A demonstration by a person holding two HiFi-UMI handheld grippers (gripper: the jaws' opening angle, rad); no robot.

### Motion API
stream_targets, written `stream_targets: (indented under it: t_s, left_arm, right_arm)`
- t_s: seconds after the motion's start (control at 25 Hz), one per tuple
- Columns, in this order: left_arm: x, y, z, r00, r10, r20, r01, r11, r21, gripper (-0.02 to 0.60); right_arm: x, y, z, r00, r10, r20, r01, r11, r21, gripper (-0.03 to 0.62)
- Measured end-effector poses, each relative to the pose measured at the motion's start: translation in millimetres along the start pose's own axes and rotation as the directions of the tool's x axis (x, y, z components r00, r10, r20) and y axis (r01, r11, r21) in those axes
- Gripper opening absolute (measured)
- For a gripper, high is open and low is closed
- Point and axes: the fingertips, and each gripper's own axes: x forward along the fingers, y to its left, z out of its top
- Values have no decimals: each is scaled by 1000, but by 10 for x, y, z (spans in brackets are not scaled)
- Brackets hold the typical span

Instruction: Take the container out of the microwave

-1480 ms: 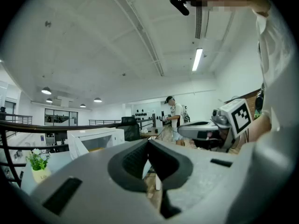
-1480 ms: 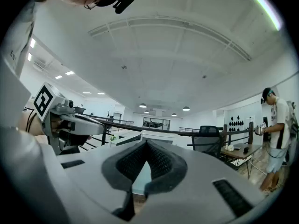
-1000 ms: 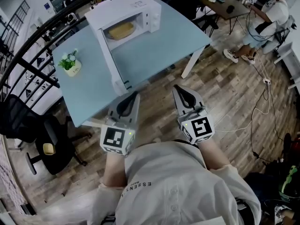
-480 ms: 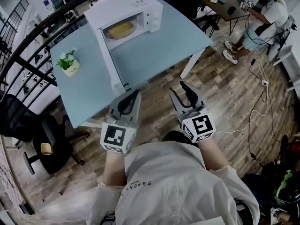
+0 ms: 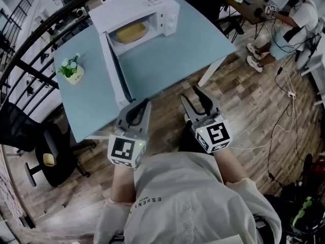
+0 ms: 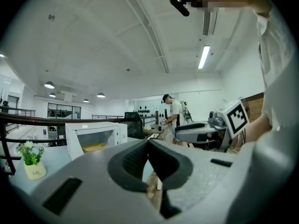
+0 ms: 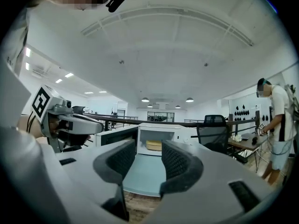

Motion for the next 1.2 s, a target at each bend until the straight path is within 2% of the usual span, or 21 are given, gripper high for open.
stream_targets:
  t_s: [0.36, 0.6, 0.88, 1.2]
  left_arm:
    - [803, 230, 85, 992, 120, -23, -121, 993, -7, 2]
    - [1332, 485, 141, 963, 261, -61, -264, 964, -41, 2]
    - [1852, 766, 143, 913, 396, -97, -405, 909, -99, 2]
    - [2089, 984, 94, 829, 543, -133, -557, 821, -122, 2]
  right_arm:
    - [788, -676, -27, 986, 169, -4, -169, 986, 5, 170]
    - [1356, -1144, -69, 949, 312, -51, -312, 950, -6, 170]
    - [1938, -1499, -160, 870, 481, -109, -488, 872, -40, 170]
    - [2383, -1658, -334, 760, 624, -185, -644, 760, -83, 170]
